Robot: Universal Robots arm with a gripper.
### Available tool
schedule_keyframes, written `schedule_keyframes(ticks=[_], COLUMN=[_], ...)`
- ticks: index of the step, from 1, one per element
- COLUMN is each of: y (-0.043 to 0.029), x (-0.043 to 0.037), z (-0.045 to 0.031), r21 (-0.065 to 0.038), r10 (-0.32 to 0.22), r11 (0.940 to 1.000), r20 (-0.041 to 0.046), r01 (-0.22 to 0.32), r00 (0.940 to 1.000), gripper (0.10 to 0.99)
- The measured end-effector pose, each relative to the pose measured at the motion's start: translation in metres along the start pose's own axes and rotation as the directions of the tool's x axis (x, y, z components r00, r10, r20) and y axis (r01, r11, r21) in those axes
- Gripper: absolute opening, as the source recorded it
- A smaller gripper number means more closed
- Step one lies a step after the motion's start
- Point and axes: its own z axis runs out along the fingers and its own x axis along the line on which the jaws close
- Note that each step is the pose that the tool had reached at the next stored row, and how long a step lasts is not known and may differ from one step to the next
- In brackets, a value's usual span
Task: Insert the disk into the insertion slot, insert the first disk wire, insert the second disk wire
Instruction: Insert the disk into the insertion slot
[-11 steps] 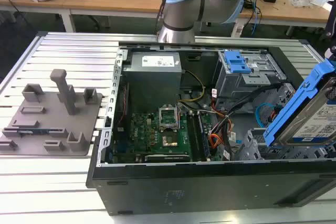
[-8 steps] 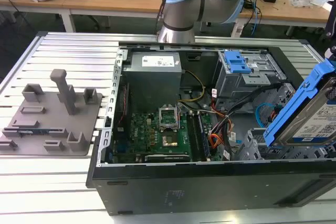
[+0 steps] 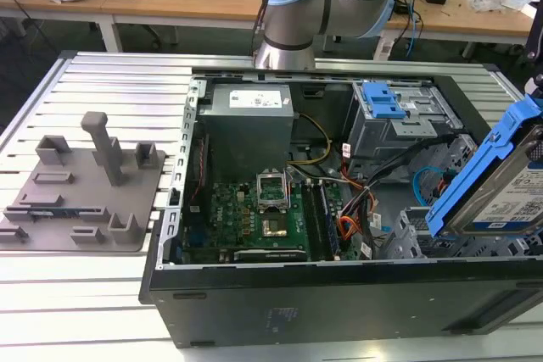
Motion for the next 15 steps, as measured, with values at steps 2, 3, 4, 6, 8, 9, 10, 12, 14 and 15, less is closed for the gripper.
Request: schedule_keyframes(ticks=[2,3,4,6,8,9,10,12,14,15], y=[0.0013,0.0026,0.0038,0.0040,0.0040,0.0040,0.0041,0.0041,0.0041,0.0041], x=[0.0001,0.0000,0.0000,0.0001,0.0001,0.0001,0.0001,-0.0006,-0.0037,-0.0047], z=[0.0001,0.0001,0.0004,0.0010,0.0012,0.0012,0.0012,0.0012,0.0017,0.0020], r21=[0.012,0.021,0.027,0.030,0.030,0.030,0.030,0.030,0.030,0.030], r10=[-0.001,-0.002,-0.002,-0.003,-0.003,-0.003,-0.003,-0.003,-0.003,-0.003], r11=[0.9999,0.9998,0.9996,0.9995,0.9995,0.9995,0.9995,0.9995,0.9995,0.9995], r20=[0.0153,0.0279,0.0357,0.0414,0.0436,0.0435,0.0435,0.0434,0.0436,0.0436], r01=[0.001,0.001,0.001,0.001,0.001,0.001,0.001,0.001,0.001,0.001], r00=[0.9999,0.9996,0.9994,0.9991,0.9990,0.9990,0.9990,0.9991,0.9990,0.9990], gripper=[0.365,0.365,0.365,0.365,0.365,0.365,0.365,0.365,0.365,0.365])
